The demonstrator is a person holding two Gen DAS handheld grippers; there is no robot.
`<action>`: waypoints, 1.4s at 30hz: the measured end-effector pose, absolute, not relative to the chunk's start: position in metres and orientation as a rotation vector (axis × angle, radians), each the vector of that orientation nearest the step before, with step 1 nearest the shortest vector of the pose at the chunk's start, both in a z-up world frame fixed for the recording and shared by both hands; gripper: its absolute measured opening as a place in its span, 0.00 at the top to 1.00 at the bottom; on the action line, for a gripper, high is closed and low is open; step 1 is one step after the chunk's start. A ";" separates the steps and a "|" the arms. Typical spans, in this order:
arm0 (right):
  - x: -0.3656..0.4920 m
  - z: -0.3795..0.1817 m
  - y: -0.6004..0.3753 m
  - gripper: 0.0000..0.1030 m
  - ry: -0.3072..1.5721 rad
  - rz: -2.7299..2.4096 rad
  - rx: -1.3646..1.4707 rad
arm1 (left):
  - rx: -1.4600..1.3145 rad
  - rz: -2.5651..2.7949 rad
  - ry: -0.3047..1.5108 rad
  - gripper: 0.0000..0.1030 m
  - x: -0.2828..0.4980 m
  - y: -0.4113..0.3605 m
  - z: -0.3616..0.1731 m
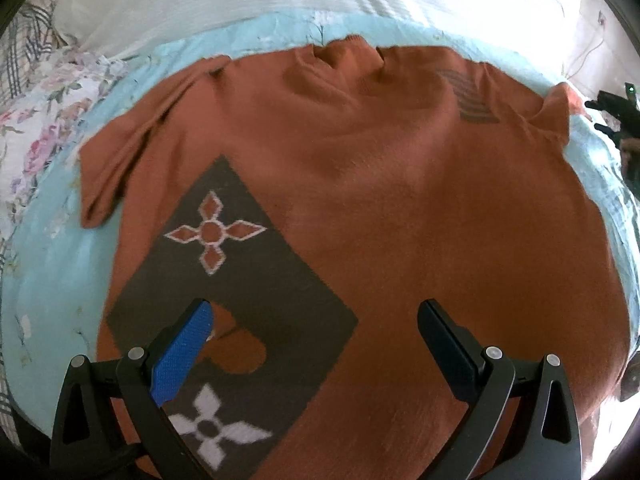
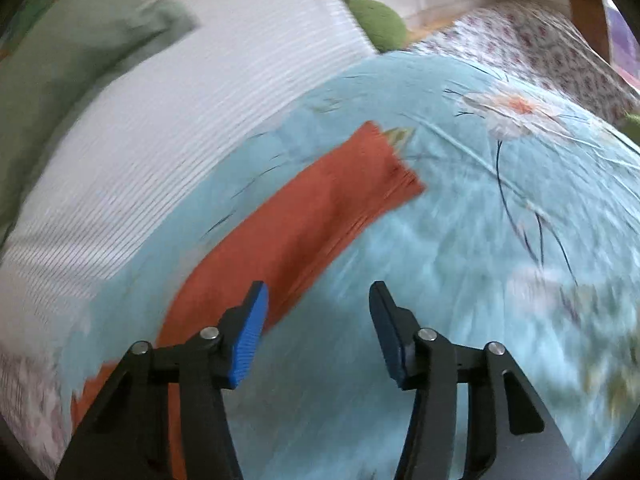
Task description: Fold small clothes
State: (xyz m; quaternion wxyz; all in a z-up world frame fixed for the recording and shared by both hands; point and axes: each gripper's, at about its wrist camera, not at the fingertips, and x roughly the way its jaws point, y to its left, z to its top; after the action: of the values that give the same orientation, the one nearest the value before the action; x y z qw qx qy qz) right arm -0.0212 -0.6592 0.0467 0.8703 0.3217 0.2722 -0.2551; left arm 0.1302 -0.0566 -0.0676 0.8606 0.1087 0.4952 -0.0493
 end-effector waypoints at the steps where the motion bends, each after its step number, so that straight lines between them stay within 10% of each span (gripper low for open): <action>1: -0.029 0.043 -0.672 0.57 0.564 -0.531 0.701 | 0.227 -0.106 1.047 0.01 0.132 -0.059 -0.070; 5: -0.080 0.039 -0.721 0.66 0.536 -0.548 0.706 | 0.241 -0.107 1.071 0.01 0.138 -0.067 -0.080; 8: -0.122 0.040 -0.748 0.92 0.524 -0.519 0.719 | 0.243 -0.111 1.078 0.01 0.142 -0.070 -0.083; 25: -0.484 0.168 -0.687 0.93 0.612 0.205 0.406 | 0.164 -0.170 1.021 0.01 0.122 -0.060 -0.068; 42: -0.632 0.067 -0.533 0.91 0.963 0.668 0.528 | -0.141 -0.163 1.003 0.01 0.143 0.024 -0.054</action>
State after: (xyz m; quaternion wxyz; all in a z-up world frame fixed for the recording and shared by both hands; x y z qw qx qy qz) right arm -0.6316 -0.5328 0.0674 0.8005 0.2460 0.4489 0.3116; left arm 0.1429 0.0242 -0.0545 0.8714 -0.0673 0.4797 -0.0780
